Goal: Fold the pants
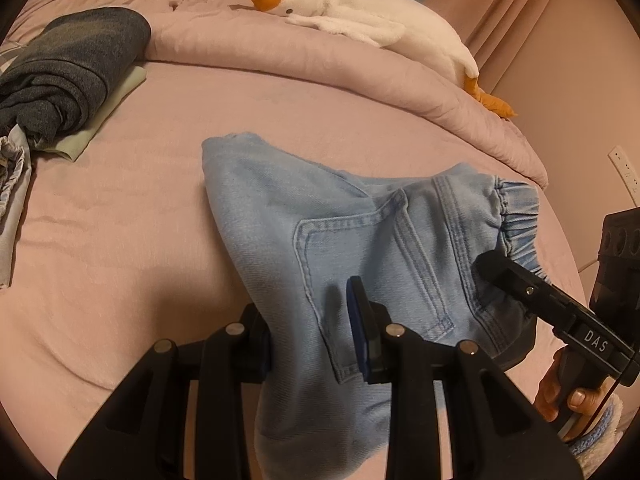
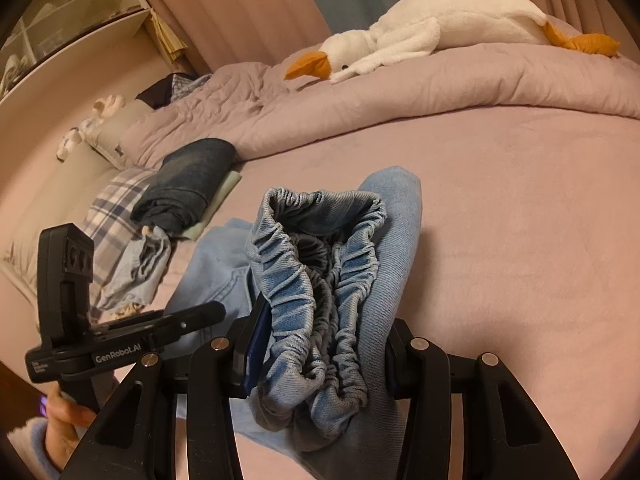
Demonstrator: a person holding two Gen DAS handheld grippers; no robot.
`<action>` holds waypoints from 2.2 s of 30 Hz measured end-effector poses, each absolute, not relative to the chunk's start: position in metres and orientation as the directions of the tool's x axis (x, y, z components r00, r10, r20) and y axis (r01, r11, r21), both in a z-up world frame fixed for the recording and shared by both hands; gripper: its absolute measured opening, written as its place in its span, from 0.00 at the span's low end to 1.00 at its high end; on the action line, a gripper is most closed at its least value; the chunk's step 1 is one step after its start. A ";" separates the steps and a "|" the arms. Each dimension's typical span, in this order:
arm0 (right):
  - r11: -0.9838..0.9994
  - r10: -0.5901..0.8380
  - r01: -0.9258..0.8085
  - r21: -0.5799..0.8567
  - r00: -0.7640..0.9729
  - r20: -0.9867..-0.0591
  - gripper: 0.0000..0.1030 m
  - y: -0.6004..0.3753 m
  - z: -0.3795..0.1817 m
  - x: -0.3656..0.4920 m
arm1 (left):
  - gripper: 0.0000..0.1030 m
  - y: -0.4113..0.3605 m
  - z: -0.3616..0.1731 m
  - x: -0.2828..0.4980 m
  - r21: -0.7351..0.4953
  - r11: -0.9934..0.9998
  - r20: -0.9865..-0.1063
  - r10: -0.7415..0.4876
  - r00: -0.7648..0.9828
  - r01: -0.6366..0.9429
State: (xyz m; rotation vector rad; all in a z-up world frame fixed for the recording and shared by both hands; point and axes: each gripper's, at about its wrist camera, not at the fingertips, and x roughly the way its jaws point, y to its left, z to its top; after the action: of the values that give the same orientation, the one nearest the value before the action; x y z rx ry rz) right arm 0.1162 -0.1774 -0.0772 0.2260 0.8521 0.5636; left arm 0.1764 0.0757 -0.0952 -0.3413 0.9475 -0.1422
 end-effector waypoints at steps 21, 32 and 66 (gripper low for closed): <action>0.832 0.554 -0.382 0.402 0.535 -0.638 0.47 -0.173 -0.073 0.116 | 0.28 0.081 -0.094 0.181 -0.342 0.939 -0.774 -0.259 0.578 -0.037; 0.833 0.553 -0.380 0.403 0.533 -0.640 0.47 -0.171 -0.074 0.116 | 0.28 0.081 -0.096 0.184 -0.341 0.939 -0.780 -0.257 0.570 -0.043; 0.833 0.553 -0.358 0.421 0.504 -0.663 0.47 -0.171 -0.089 0.129 | 0.31 0.078 -0.109 0.194 -0.324 0.944 -0.805 -0.244 0.541 -0.057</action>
State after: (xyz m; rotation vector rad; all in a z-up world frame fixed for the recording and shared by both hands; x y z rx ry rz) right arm 0.1295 -0.1711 -0.0893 0.2420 0.8847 0.5560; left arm 0.1938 0.0781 -0.1092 -0.3307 0.9979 -0.1135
